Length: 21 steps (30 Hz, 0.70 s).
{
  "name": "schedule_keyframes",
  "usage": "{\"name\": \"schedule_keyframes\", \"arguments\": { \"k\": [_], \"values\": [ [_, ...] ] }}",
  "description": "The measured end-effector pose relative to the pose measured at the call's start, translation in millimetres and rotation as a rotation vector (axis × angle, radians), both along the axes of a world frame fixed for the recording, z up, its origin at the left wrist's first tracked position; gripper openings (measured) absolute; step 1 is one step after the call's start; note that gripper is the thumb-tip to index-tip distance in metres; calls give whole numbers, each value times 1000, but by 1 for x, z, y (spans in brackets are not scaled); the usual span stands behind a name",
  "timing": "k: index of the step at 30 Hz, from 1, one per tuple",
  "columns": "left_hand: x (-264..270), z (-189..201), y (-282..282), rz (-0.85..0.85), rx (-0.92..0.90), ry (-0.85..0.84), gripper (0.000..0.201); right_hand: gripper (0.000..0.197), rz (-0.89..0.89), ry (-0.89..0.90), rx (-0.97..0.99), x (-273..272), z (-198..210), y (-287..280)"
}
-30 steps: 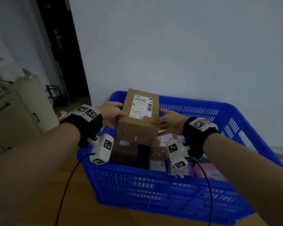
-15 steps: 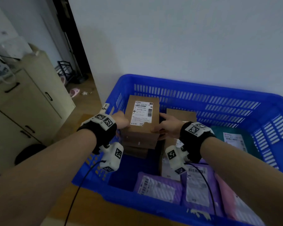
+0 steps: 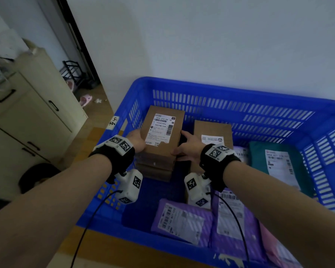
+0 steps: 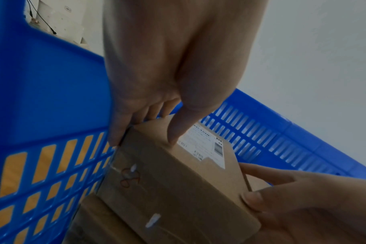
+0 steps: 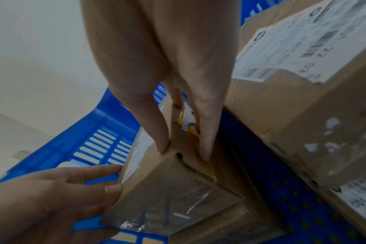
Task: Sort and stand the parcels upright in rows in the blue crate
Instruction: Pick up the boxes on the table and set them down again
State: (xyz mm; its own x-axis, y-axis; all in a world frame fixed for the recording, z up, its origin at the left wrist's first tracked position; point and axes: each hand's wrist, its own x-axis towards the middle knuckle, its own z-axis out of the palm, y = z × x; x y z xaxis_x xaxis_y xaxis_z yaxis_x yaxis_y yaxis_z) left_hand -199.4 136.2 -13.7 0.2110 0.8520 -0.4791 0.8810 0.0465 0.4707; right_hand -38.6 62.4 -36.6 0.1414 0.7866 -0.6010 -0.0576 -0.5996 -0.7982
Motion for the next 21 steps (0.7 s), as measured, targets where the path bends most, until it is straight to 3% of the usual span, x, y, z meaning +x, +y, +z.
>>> {"name": "schedule_keyframes", "arguments": {
  "k": [5,9,12,15,18,21],
  "values": [
    [2,7,-2,-52,65,48,41,87,21,-58,-7,2,4,1],
    [4,27,-10,-193,221,130,35,78,85,-202,33,4,25,-6],
    [7,47,-19,-303,377,176,23,63,152,-400,88,7,54,-21],
    [13,71,-33,-410,509,210,29,44,211,-666,164,13,84,-43],
    [25,94,-50,-487,616,182,24,48,331,-981,155,23,111,-68],
    [47,115,-72,-576,707,191,30,52,380,-1185,125,40,135,-97]
  ]
}}
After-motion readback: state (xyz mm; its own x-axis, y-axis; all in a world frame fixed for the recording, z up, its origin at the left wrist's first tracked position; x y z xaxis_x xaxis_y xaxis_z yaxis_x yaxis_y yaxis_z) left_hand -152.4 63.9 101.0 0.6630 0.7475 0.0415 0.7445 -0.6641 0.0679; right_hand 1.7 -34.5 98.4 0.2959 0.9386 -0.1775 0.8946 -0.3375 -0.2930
